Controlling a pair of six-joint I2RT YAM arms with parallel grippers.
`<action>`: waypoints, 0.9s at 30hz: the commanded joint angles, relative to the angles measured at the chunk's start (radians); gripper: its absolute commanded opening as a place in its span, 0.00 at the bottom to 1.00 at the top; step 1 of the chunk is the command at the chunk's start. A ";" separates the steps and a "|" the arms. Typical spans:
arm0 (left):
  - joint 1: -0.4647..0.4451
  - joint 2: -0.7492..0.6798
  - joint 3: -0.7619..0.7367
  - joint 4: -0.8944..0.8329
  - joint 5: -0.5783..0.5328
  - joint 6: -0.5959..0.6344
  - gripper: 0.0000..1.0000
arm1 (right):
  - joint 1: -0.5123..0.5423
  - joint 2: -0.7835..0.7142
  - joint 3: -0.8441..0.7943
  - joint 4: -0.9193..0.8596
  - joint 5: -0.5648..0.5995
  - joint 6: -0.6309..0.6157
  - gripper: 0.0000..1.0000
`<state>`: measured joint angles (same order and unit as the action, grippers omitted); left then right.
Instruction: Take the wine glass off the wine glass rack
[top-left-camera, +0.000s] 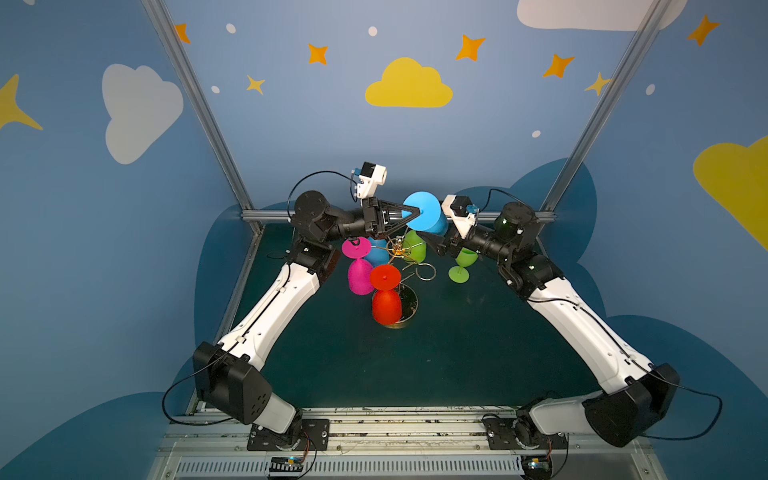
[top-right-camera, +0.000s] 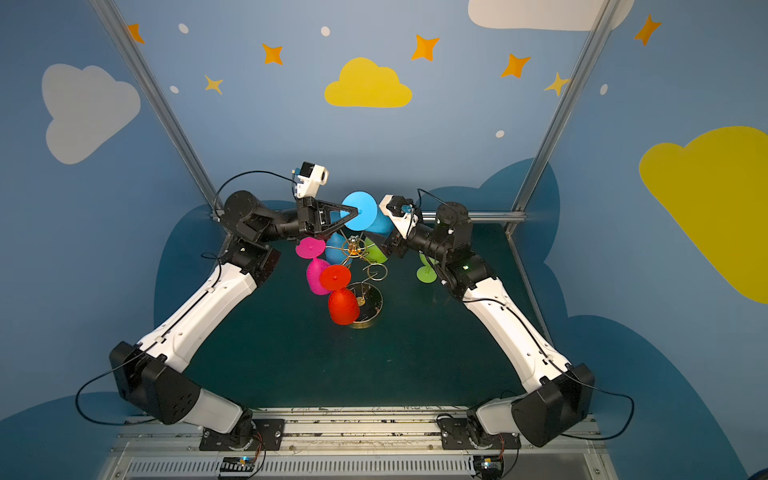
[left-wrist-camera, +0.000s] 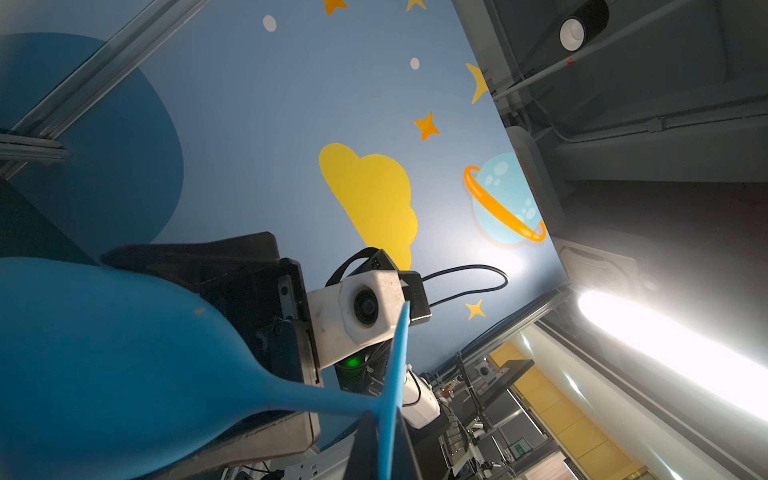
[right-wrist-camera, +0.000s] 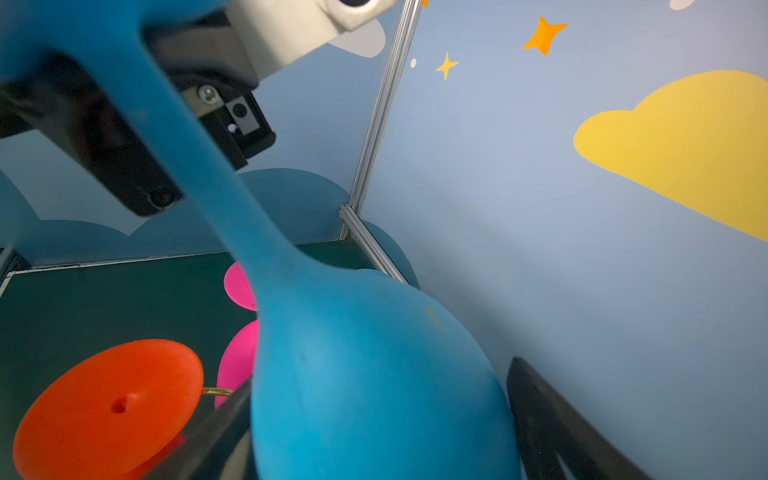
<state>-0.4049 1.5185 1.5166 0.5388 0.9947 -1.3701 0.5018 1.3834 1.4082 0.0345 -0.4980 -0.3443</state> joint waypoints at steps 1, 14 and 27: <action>-0.002 -0.021 0.022 0.061 0.025 -0.017 0.03 | 0.002 0.005 0.034 0.017 -0.003 0.017 0.79; 0.005 -0.025 0.021 0.010 -0.004 0.124 0.64 | 0.009 -0.076 0.021 -0.106 0.091 0.158 0.46; -0.034 -0.179 -0.112 -0.269 -0.477 1.124 0.73 | 0.009 -0.192 0.182 -0.667 0.248 0.302 0.40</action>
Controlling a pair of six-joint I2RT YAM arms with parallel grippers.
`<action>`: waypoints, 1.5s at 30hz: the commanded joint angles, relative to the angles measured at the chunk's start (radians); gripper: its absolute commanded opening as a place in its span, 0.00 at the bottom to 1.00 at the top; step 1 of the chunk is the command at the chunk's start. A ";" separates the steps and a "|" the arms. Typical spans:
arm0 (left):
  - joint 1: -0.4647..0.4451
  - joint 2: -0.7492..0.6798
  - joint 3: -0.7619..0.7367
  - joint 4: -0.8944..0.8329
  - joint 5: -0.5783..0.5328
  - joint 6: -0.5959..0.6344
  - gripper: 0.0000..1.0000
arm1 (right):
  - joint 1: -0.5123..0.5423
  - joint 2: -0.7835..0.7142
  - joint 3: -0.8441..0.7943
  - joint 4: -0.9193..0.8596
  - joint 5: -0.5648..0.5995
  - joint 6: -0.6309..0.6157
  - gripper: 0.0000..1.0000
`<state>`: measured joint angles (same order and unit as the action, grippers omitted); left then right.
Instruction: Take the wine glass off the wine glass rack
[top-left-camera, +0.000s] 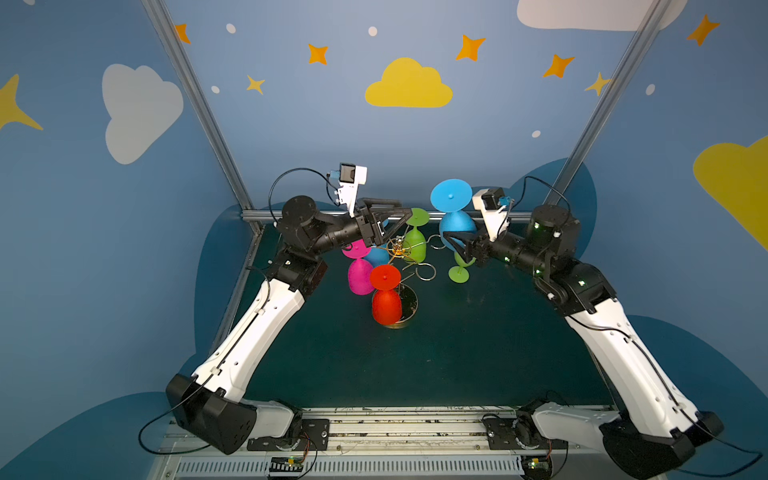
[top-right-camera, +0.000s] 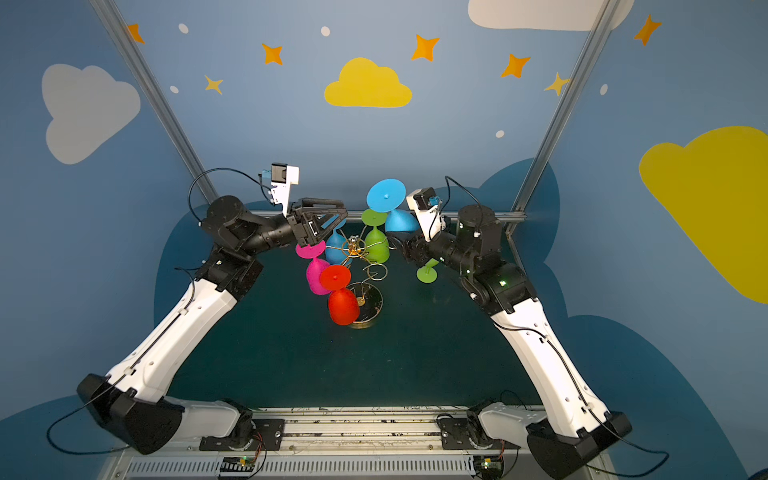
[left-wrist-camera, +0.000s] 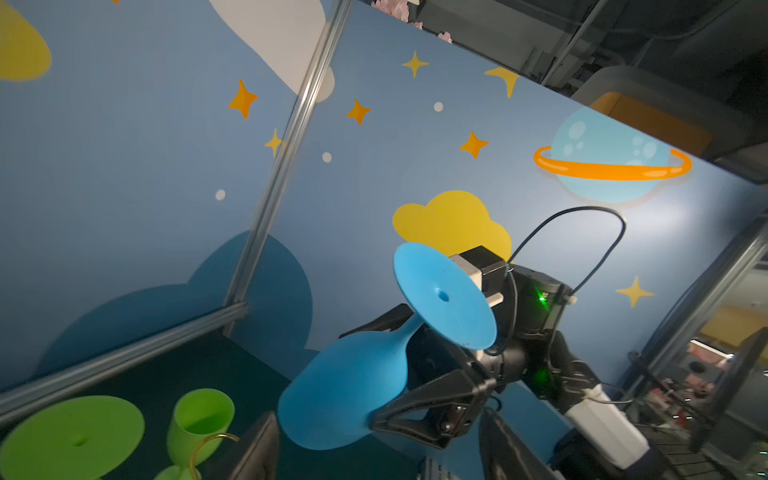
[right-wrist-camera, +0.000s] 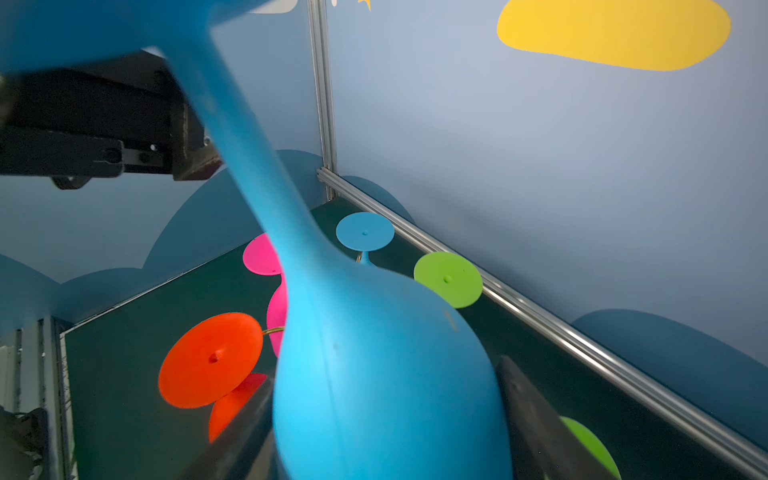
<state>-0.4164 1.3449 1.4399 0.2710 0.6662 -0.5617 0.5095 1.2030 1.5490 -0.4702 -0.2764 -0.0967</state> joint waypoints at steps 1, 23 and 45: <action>-0.034 -0.008 -0.043 0.005 -0.168 0.392 0.73 | 0.002 -0.010 0.054 -0.189 0.026 0.062 0.40; -0.101 0.054 -0.054 0.041 -0.143 0.922 0.61 | 0.015 0.108 0.163 -0.323 -0.080 0.152 0.28; -0.119 0.083 -0.007 0.017 -0.148 0.954 0.42 | 0.078 0.200 0.243 -0.418 -0.102 0.137 0.24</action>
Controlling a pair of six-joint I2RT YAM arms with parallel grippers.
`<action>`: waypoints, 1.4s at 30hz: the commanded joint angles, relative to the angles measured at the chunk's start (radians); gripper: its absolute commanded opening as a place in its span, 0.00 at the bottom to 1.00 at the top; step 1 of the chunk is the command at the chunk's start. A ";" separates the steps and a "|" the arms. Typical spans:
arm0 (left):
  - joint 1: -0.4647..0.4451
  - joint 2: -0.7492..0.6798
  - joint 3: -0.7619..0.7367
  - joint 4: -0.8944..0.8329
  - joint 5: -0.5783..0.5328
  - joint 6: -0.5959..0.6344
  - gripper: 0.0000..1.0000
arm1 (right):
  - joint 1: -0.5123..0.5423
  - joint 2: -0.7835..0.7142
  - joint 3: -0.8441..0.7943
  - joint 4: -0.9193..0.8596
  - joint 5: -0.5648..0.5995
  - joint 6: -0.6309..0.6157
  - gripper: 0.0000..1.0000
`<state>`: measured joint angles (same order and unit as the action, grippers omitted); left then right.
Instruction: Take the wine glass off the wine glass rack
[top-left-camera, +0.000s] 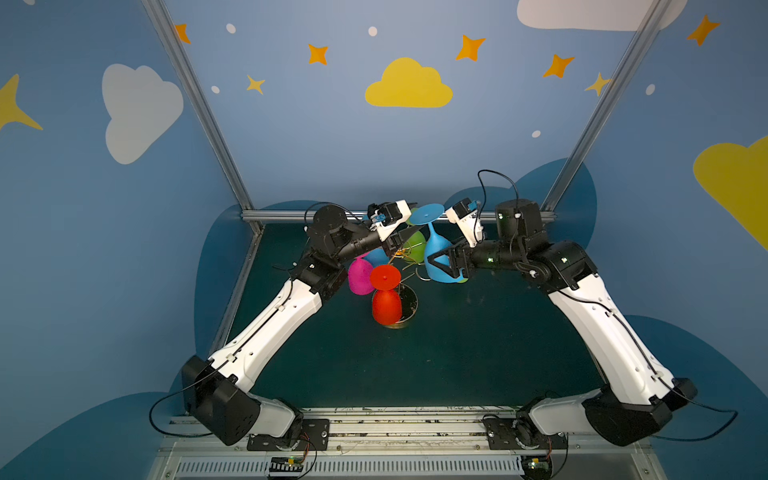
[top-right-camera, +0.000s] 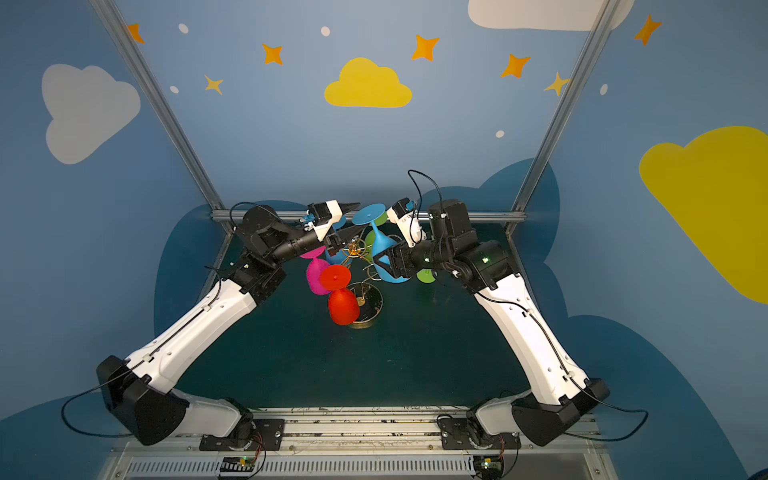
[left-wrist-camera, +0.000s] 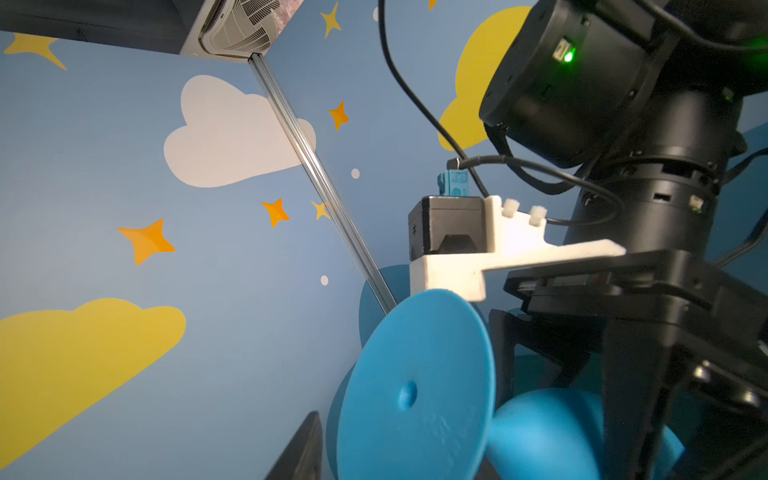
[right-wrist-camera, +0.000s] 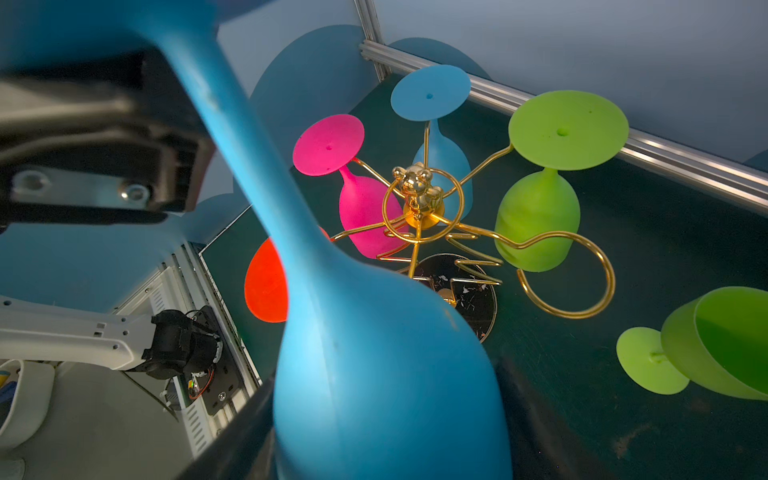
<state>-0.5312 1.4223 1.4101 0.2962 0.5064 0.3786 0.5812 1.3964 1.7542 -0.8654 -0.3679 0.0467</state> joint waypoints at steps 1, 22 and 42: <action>-0.004 0.004 0.023 -0.009 0.014 0.016 0.37 | 0.008 0.007 0.040 -0.024 -0.011 -0.006 0.24; -0.009 -0.040 -0.088 0.063 -0.146 -0.194 0.03 | -0.043 -0.181 -0.148 0.341 -0.063 0.130 0.81; 0.008 -0.066 -0.143 0.040 -0.195 -0.441 0.03 | -0.228 -0.493 -0.449 0.478 -0.055 0.282 0.77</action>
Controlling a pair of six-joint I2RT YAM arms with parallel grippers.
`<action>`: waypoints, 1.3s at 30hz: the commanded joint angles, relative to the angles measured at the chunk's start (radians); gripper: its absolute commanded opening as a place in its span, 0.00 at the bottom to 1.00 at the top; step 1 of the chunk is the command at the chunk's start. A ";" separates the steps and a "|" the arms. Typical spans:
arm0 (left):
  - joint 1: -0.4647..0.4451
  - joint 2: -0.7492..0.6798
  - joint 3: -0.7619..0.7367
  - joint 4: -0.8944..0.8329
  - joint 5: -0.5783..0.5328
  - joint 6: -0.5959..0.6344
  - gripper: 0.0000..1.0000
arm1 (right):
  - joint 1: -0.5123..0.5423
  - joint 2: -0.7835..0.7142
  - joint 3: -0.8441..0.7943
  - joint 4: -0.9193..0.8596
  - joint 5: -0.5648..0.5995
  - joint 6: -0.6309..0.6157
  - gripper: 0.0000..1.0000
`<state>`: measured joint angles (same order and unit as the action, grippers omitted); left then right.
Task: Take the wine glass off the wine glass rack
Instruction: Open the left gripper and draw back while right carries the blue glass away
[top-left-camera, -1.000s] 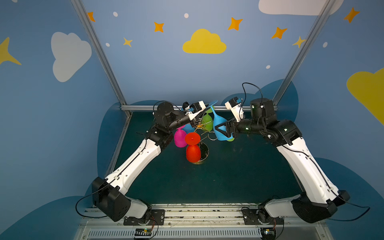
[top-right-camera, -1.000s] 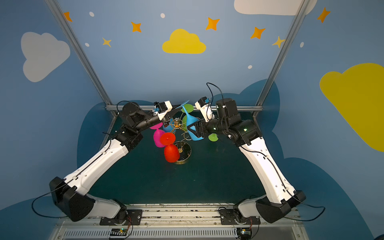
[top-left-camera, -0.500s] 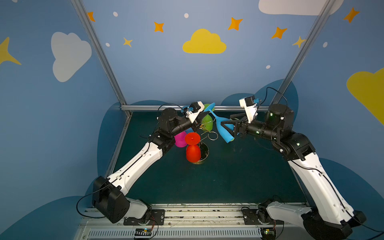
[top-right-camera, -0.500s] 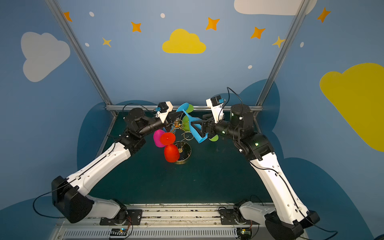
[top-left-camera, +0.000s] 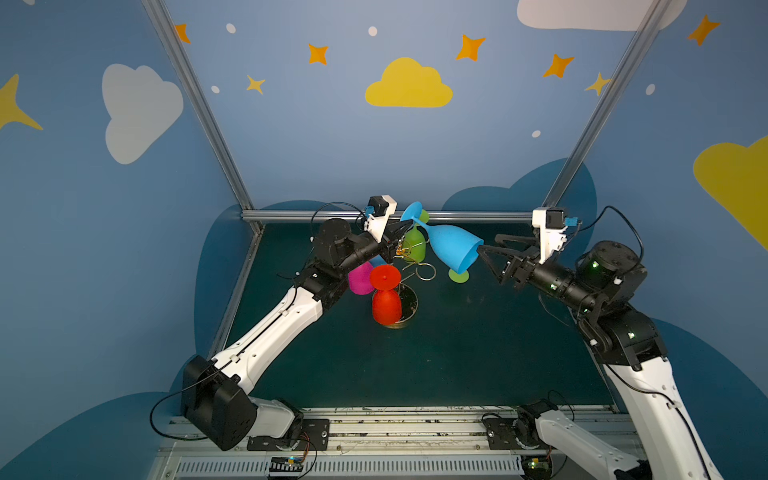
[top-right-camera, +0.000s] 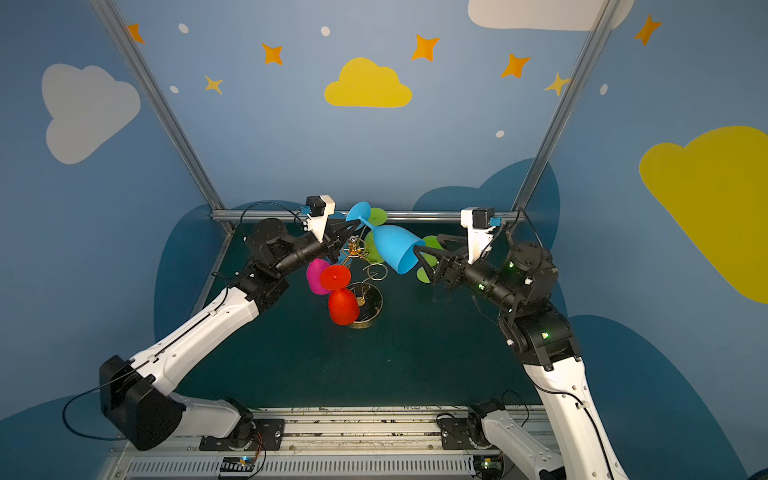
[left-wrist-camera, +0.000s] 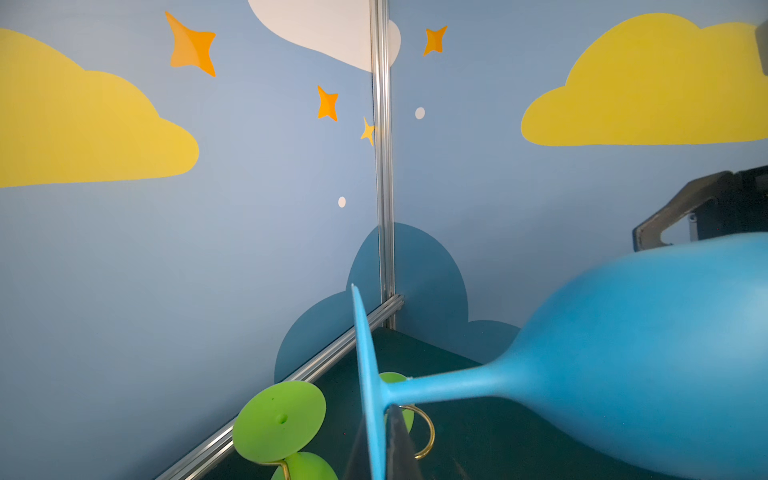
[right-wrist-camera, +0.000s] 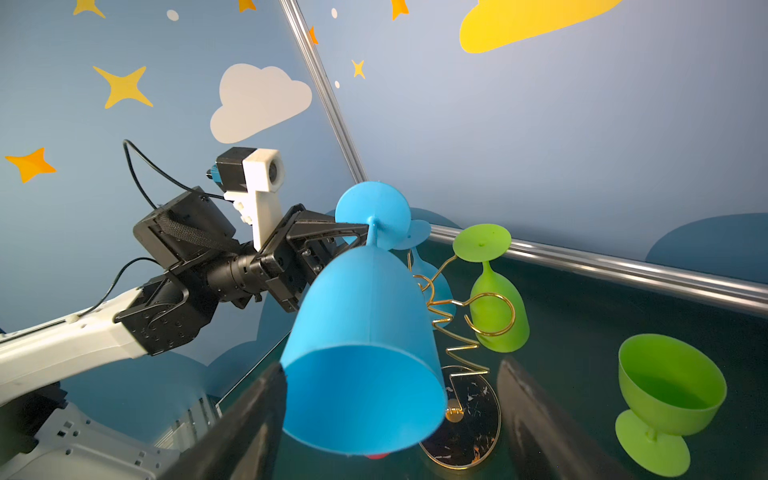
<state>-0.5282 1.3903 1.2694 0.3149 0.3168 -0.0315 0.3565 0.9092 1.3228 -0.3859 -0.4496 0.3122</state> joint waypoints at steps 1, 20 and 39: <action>0.005 -0.033 -0.002 0.021 -0.002 -0.034 0.03 | -0.003 -0.007 -0.024 -0.005 0.034 0.019 0.76; 0.010 -0.040 -0.010 0.028 0.034 -0.065 0.03 | -0.001 0.113 -0.047 0.169 -0.069 0.139 0.21; 0.029 -0.091 -0.076 0.094 -0.130 -0.054 0.86 | -0.032 0.042 0.076 -0.122 0.196 -0.009 0.00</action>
<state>-0.5121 1.3437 1.2072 0.3607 0.2516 -0.0940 0.3386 0.9993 1.3334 -0.3958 -0.3618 0.3782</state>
